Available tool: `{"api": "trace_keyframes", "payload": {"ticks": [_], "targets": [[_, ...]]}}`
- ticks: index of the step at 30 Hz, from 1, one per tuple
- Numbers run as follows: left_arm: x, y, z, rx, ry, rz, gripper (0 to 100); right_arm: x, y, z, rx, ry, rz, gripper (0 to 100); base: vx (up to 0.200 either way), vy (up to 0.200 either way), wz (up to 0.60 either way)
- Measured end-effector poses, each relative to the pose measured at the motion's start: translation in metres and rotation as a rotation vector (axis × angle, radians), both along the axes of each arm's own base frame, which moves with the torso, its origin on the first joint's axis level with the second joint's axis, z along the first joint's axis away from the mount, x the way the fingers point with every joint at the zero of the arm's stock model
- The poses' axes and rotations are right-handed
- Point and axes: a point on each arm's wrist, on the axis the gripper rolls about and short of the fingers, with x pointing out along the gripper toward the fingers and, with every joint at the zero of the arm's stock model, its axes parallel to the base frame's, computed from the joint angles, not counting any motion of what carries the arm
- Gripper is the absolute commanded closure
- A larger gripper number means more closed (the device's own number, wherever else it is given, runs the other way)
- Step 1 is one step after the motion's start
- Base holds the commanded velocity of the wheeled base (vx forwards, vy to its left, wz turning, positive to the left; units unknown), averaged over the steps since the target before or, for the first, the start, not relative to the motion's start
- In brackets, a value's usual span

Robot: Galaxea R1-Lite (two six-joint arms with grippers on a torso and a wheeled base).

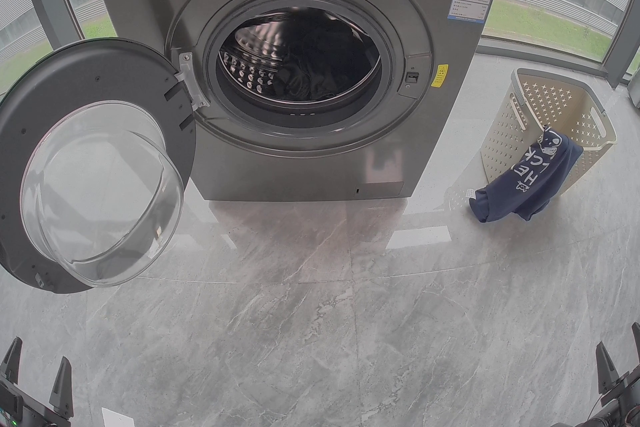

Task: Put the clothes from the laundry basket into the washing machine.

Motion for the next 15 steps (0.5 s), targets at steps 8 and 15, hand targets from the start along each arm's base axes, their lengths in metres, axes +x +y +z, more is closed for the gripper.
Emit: {"api": "trace_keyframes", "payload": {"ticks": [8, 15], "targets": [[-0.0007, -0.0023, -0.0058, -0.001, 0.042, -0.095, 0, -0.0002, 0.0000, -0.0001, -0.001, -0.002, 0.001, 0, 0.000, 0.000, 0.00], [-0.0009, -0.0018, -0.0059, -0.024, 0.040, -0.074, 0, -0.0002, 0.0000, -0.0003, -0.001, -0.001, 0.001, 0, 0.000, -0.200, 0.00]]}}
